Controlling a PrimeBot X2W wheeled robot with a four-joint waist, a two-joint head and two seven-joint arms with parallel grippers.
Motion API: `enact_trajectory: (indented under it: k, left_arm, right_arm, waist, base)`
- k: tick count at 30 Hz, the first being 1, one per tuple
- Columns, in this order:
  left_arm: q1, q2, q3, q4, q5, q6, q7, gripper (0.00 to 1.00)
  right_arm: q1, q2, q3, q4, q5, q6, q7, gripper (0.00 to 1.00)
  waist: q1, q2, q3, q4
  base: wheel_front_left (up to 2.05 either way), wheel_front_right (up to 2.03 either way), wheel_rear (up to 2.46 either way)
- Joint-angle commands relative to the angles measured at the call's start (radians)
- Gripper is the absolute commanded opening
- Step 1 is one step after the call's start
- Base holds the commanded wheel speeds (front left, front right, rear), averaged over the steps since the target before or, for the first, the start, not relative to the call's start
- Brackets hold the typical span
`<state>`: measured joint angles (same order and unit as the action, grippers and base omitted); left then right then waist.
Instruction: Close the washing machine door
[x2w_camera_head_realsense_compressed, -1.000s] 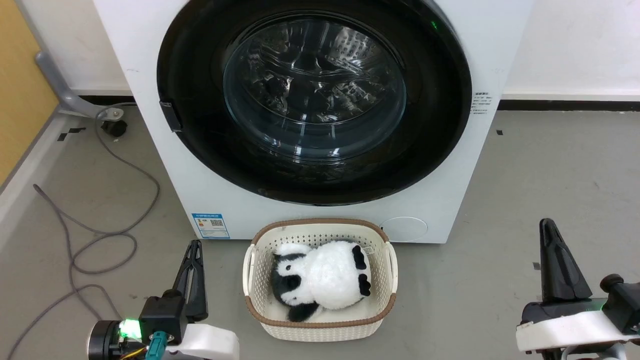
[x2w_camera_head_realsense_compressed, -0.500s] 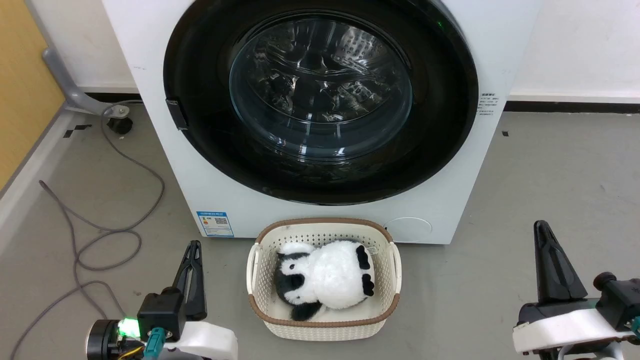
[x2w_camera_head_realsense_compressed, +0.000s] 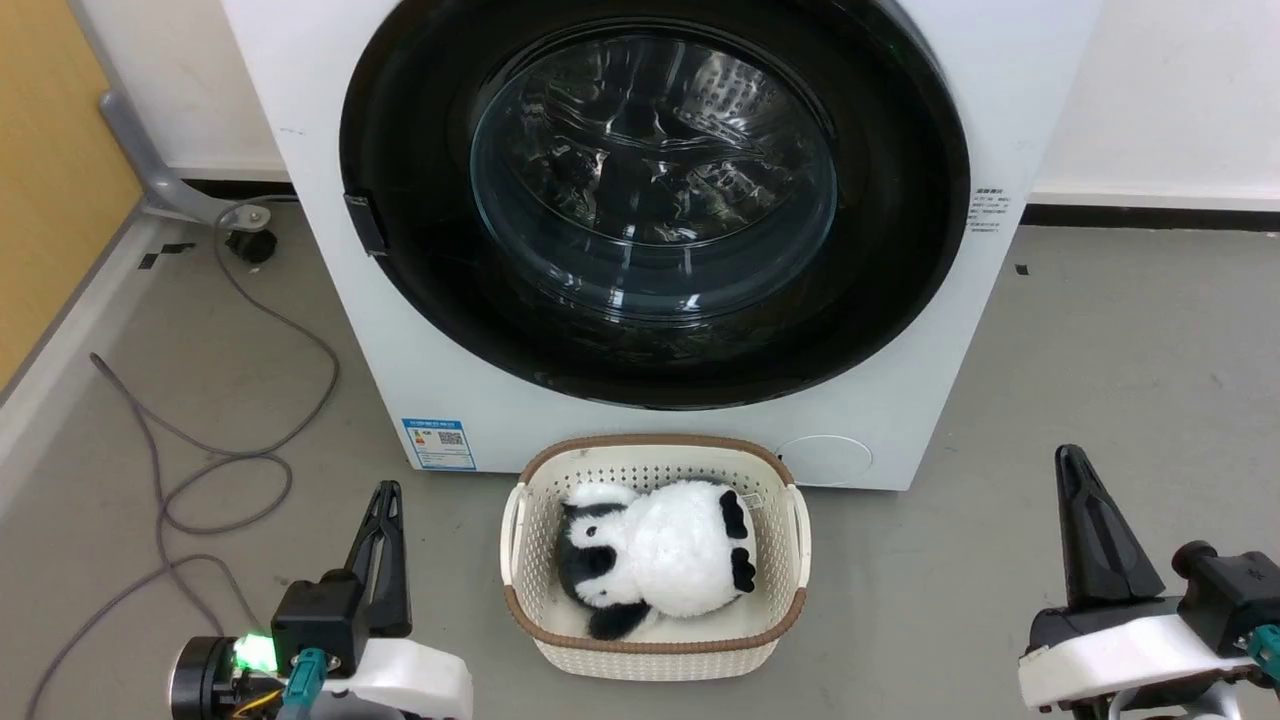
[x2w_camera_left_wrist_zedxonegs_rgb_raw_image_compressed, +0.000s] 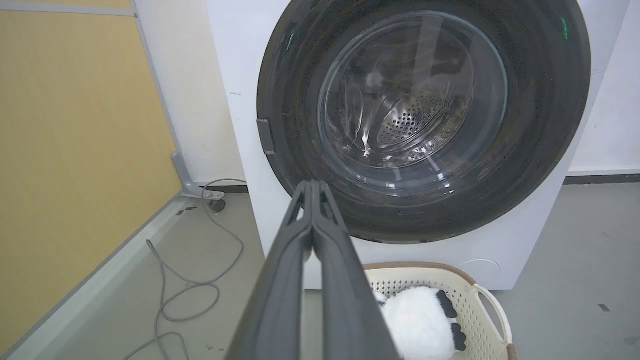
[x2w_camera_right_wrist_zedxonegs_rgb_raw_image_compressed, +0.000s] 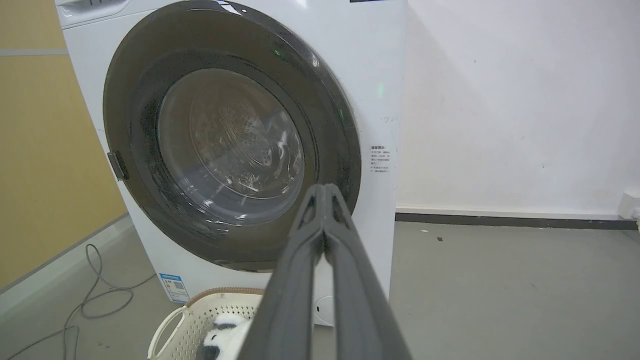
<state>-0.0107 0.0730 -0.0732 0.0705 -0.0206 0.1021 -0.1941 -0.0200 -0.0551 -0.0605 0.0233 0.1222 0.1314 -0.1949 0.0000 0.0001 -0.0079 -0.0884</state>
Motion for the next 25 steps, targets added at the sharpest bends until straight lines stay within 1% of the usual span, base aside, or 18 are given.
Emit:
enact_trajectory:
  k: [1, 25]
  left_arm:
    - [0.003, -0.004, 0.005, -0.007, 0.005, -0.006, 0.006, 0.00]
    - [0.005, -0.009, 0.023, -0.023, 0.009, -0.031, 0.055, 0.00]
  right_arm:
    - [0.005, 0.001, 0.003, -0.006, -0.011, 0.000, 0.005, 0.00]
    - [0.009, 0.002, 0.018, -0.010, -0.040, 0.000, 0.055, 0.00]
  waist:
    - [0.0000, -0.0001, 0.000, 0.002]
    - [0.0000, -0.0001, 0.002, 0.024]
  base:
    - [0.00, 0.00, 0.00]
    - [0.00, 0.00, 0.00]
